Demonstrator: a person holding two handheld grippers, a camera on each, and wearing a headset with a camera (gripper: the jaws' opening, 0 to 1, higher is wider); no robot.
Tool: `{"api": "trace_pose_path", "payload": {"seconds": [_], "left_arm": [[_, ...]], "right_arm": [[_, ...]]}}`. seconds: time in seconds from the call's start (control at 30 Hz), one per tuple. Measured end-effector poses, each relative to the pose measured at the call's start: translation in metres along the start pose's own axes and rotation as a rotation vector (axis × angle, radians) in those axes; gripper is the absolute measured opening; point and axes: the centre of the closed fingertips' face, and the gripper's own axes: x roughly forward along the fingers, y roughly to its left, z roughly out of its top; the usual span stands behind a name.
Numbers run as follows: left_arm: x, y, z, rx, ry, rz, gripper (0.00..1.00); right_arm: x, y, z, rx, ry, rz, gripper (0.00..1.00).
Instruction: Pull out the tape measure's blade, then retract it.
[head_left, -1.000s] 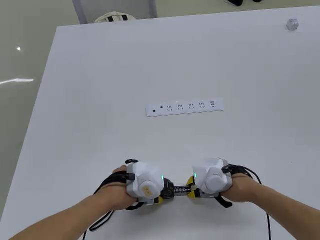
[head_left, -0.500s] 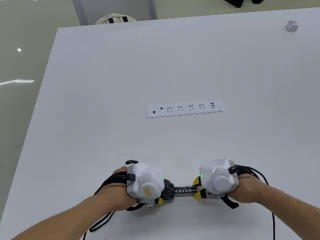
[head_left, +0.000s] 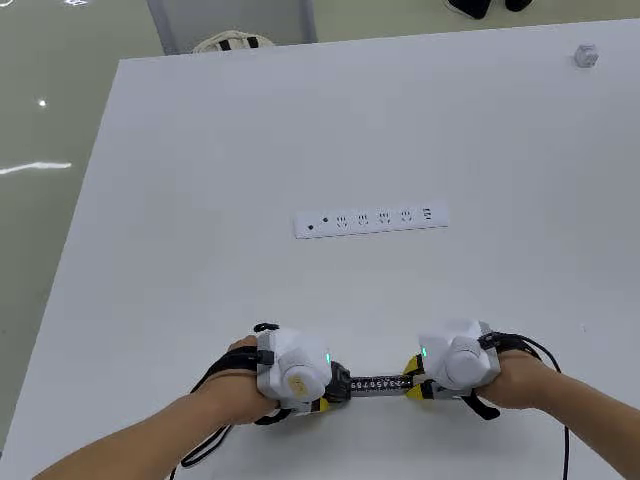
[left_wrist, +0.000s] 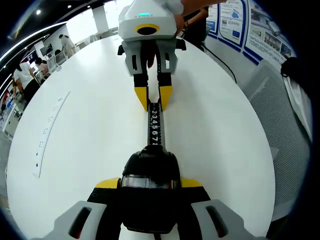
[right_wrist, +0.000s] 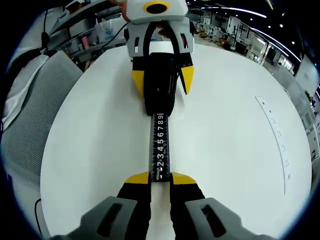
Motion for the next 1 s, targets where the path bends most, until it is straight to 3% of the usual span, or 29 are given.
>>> {"api": "trace_pose_path", "payload": {"seconds": [1.0], "left_arm": [[0.0, 0.0, 0.0, -0.002, 0.004, -0.005, 0.39]], "right_arm": [[-0.03, 0.0, -0.046, 0.032, 0.049, -0.021, 0.12]]}}
